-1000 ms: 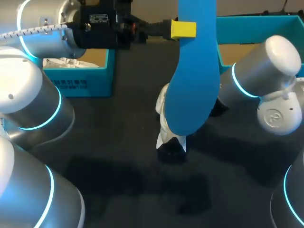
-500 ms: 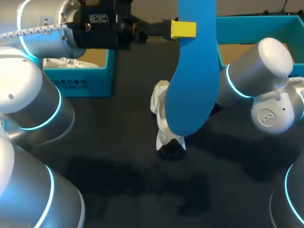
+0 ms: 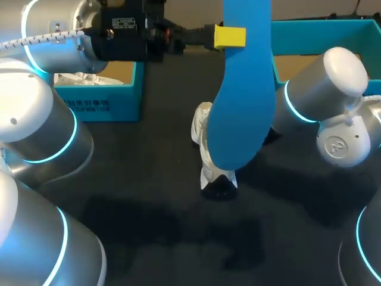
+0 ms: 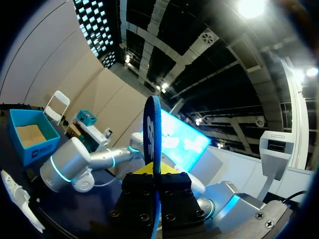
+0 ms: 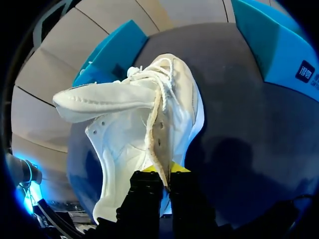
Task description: Take the shoe out of the shoebox, open the shoe tongue, remove and reinsert the insole, then place the shoe into the shoebox
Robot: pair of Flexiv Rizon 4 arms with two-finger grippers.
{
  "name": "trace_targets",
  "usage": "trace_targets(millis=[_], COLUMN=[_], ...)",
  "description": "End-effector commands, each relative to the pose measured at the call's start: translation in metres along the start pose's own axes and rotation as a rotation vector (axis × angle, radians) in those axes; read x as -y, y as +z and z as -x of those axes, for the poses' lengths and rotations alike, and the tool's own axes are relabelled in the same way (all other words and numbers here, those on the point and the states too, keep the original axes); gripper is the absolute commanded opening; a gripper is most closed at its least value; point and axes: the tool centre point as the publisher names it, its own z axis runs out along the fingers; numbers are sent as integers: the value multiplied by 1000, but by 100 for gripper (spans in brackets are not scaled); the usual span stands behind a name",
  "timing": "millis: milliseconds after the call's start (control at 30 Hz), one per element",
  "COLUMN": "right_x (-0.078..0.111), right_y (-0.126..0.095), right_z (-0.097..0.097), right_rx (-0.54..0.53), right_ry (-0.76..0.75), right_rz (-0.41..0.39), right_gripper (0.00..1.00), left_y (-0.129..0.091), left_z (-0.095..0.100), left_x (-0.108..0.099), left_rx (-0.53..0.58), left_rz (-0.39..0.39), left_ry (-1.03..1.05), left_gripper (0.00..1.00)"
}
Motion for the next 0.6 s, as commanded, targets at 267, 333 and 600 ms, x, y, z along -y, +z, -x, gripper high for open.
trace_targets(millis=[267, 333, 600], right_x=[-1, -1, -1], right_y=[14, 15, 14], right_z=[1, 2, 4], right_rx=[3, 0, -1], right_ry=[3, 3, 5], right_rz=[-13, -17, -20], right_gripper=[0, 0, 0], left_y=[0, 0, 0], left_z=[0, 0, 0], left_x=[-2, -2, -2], left_rx=[2, 2, 2], left_rz=[-2, -2, -2], left_ry=[-1, -1, -1], left_gripper=[0, 0, 0])
